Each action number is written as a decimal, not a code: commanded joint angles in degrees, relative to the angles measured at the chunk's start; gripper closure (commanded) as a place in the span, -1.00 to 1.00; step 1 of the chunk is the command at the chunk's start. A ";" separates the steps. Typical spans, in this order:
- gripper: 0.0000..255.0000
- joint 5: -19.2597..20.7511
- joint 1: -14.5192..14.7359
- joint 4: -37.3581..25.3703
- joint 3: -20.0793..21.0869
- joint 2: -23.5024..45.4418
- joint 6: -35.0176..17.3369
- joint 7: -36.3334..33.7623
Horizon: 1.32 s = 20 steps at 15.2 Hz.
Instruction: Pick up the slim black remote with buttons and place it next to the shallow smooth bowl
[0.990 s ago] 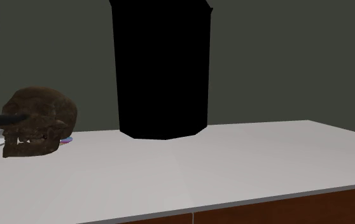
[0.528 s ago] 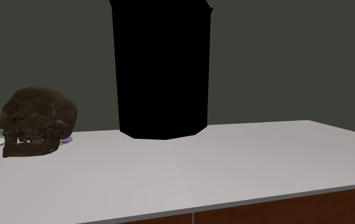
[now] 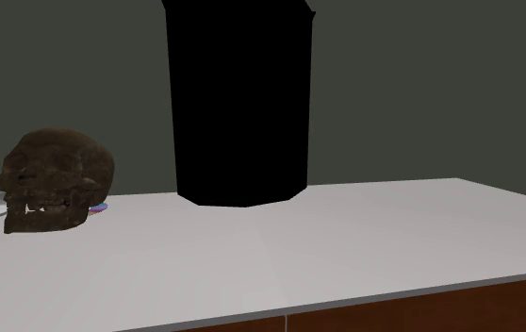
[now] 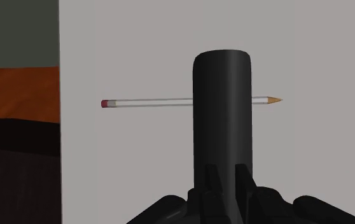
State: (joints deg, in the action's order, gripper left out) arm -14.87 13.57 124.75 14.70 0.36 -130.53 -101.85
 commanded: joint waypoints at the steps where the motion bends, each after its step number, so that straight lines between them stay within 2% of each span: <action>1: 1.00 -0.07 0.06 0.83 0.06 0.85 -1.70 0.27; 13: 1.00 -0.35 0.45 4.22 0.31 6.69 -10.79 1.74; 20: 1.00 -0.35 0.45 4.22 0.31 6.69 -10.79 1.74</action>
State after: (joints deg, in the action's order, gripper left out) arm -15.24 14.03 128.89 15.05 6.84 -141.22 -100.10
